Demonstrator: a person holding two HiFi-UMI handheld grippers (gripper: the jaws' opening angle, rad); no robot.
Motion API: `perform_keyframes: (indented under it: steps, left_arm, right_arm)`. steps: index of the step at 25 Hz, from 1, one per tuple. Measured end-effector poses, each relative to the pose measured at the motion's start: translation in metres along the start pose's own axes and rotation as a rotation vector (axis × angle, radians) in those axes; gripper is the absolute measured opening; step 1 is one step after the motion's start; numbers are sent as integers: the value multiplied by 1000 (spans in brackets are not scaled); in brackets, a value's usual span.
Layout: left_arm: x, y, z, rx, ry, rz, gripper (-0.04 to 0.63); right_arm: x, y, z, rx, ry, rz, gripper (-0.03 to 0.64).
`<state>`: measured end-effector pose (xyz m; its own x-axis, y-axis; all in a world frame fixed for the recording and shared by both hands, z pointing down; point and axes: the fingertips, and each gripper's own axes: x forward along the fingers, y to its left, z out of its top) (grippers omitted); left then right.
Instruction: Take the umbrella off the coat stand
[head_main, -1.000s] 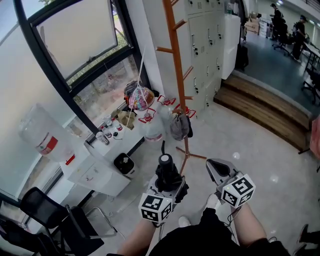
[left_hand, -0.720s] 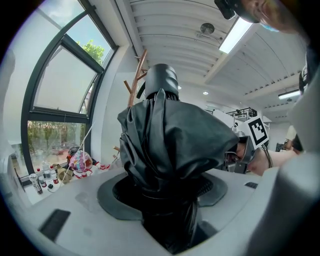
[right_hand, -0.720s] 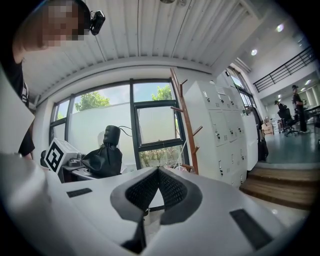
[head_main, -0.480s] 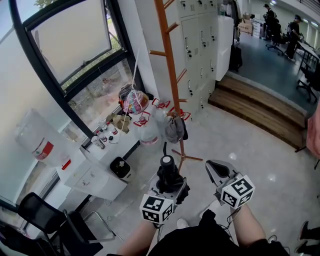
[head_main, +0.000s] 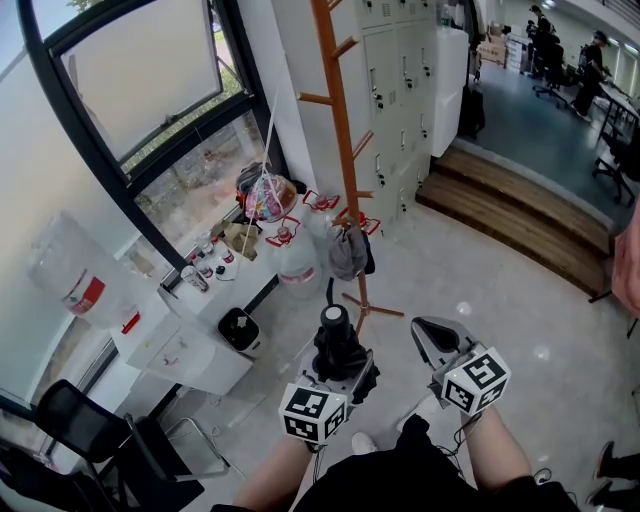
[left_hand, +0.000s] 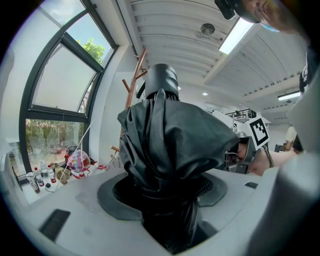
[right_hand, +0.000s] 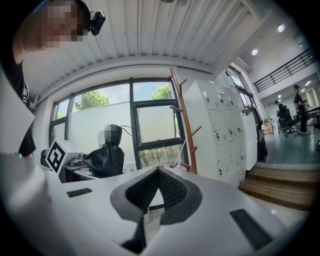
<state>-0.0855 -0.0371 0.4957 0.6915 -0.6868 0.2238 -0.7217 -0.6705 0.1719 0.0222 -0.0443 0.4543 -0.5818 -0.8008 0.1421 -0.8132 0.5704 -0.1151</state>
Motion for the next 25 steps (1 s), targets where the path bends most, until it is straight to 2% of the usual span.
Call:
perform_keyframes:
  steps: [25]
  left_arm:
    - [-6,-3,1,-2,-7,3,264]
  right_arm:
    - [-5,6,4,-4,-6,0,54]
